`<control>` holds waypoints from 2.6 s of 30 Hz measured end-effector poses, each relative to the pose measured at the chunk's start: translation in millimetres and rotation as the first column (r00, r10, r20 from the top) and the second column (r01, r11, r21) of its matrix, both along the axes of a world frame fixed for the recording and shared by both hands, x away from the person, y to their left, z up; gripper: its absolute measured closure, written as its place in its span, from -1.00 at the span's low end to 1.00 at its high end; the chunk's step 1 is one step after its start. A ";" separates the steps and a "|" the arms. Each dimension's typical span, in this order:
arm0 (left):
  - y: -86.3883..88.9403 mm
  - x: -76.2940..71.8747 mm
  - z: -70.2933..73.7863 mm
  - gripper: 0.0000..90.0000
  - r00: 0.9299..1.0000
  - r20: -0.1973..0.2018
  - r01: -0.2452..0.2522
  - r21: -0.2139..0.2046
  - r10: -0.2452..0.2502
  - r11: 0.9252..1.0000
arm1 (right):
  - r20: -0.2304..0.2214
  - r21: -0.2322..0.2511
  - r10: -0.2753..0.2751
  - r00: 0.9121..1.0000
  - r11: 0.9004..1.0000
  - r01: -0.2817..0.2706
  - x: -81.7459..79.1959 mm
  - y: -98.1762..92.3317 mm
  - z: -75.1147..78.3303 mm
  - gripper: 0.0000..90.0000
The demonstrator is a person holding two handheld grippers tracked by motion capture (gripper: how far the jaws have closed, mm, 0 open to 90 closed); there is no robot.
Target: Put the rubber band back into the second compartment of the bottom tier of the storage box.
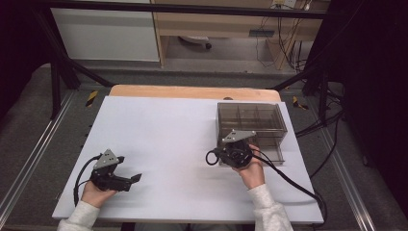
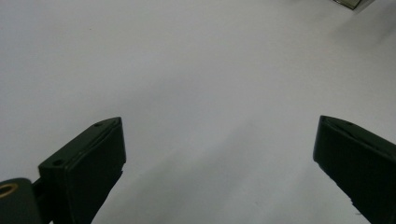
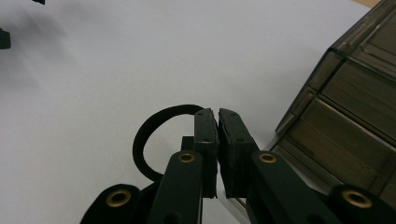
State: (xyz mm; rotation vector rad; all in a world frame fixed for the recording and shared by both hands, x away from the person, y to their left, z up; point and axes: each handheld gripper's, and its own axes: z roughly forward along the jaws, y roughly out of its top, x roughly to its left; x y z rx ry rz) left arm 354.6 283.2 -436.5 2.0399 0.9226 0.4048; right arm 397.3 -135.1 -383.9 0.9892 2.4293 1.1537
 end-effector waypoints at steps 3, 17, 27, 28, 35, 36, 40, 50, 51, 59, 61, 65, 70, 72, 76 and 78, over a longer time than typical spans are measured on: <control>0.0 0.1 -0.1 -0.95 1.000 -0.001 0.000 0.000 0.000 1.000 | 0.001 -0.003 -0.006 1.000 1.000 0.006 -0.2 -4.1 0.4 0.93; -0.1 0.1 -0.1 -0.95 1.000 -0.001 0.000 0.000 0.000 1.000 | 0.000 -0.001 -0.041 0.999 0.999 0.041 -1.3 -23.7 2.2 0.93; -0.3 0.2 -0.3 -0.95 1.000 -0.002 0.000 0.000 0.000 1.000 | -0.001 -0.005 -0.069 0.998 0.998 0.069 -1.9 -35.0 3.4 0.93; -0.4 0.2 -0.3 -0.95 1.000 -0.002 0.001 0.000 -0.001 1.000 | 0.003 -0.002 -0.070 0.998 0.998 0.070 -1.7 -35.9 3.4 0.93; -0.2 0.2 -0.3 -0.95 1.000 -0.002 0.000 0.000 0.000 1.000 | -0.001 -0.007 -0.088 0.996 0.996 0.088 -0.2 -42.8 3.2 0.93; -0.2 0.2 -0.2 -0.95 1.000 -0.001 0.001 0.000 -0.001 1.000 | 0.000 -0.008 -0.091 0.996 0.996 0.091 0.3 -44.0 2.8 0.93; -0.3 0.2 -0.4 -0.95 1.000 -0.003 0.001 0.000 -0.001 1.000 | 0.000 -0.013 -0.108 0.994 0.994 0.108 1.1 -49.2 1.6 0.93; -0.2 0.3 -0.6 -0.95 1.000 -0.003 0.000 0.000 0.000 1.000 | -0.009 -0.019 -0.137 0.991 0.990 0.137 2.4 -60.6 -0.9 0.93; -0.1 0.4 -0.6 -0.95 1.000 -0.003 0.000 0.000 0.000 1.000 | -0.007 -0.019 -0.141 0.990 0.990 0.141 2.8 -61.4 -1.5 0.93; -0.1 0.4 -0.6 -0.95 1.000 -0.003 0.000 0.001 0.000 1.000 | -0.010 -0.021 -0.168 0.986 0.986 0.168 4.6 -71.0 -4.1 0.93; -0.1 0.4 -0.6 -0.95 1.000 -0.003 0.000 0.000 0.000 1.000 | -0.011 -0.023 -0.173 0.985 0.985 0.173 5.1 -73.8 -4.7 0.93; -0.1 0.3 -0.6 -0.95 1.000 -0.003 -0.001 0.000 0.001 1.000 | -0.008 -0.036 -0.193 0.981 0.981 0.193 6.6 -78.0 -6.7 0.93; -0.2 0.4 -0.6 -0.95 1.000 -0.003 0.000 0.001 0.000 1.000 | -0.014 -0.046 -0.217 0.976 0.975 0.217 8.4 -83.0 -9.5 0.93; -0.1 0.5 -0.7 -0.95 1.000 -0.003 -0.001 0.000 0.001 1.000 | -0.011 -0.049 -0.226 0.974 0.973 0.225 9.3 -84.9 -10.8 0.93; -0.2 0.4 -0.7 -0.95 1.000 -0.003 0.000 0.000 0.000 1.000 | -0.011 -0.057 -0.239 0.971 0.970 0.238 10.9 -87.2 -12.6 0.93; -0.2 0.4 -0.6 -0.95 1.000 -0.003 0.000 0.000 0.000 1.000 | -0.011 -0.062 -0.243 0.970 0.968 0.242 12.1 -88.2 -13.4 0.93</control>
